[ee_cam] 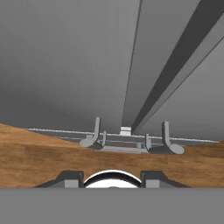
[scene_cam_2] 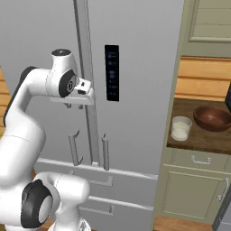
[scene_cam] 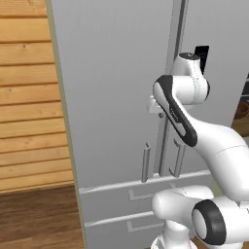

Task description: Grab a lemon wedge from the fridge and one ice cube from the ice bowl, and put them in the glass of lemonade.

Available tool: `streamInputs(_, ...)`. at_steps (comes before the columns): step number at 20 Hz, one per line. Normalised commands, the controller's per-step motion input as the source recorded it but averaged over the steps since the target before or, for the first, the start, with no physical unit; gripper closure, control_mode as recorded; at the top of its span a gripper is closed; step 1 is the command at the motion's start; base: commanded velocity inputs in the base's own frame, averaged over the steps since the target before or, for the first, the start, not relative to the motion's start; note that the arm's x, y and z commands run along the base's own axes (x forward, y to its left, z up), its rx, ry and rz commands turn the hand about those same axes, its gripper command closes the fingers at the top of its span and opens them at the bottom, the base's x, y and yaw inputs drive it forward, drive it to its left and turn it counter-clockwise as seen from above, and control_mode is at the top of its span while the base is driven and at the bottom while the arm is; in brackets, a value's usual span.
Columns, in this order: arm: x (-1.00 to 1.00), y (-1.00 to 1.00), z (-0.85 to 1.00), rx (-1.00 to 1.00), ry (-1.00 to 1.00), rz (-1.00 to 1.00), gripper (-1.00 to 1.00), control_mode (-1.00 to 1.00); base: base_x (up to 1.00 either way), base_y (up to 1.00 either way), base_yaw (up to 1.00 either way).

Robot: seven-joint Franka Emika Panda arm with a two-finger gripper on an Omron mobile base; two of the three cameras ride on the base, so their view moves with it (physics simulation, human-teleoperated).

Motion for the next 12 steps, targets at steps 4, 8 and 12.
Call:
streamInputs(4, -0.26, 0.0, -0.04, 0.0, 0.0, 0.0, -1.0, -1.0, 0.0, 0.0, 0.0)
streamInputs(8, -0.47, -0.03, -0.23, 0.0, -0.01, 0.0, -1.0, -1.0, 0.0, 0.0, 0.0)
streamInputs(12, -0.3, -0.02, -0.22, 0.0, -0.03, 0.0, -1.0, -1.0, 0.0, 0.0, 0.0)
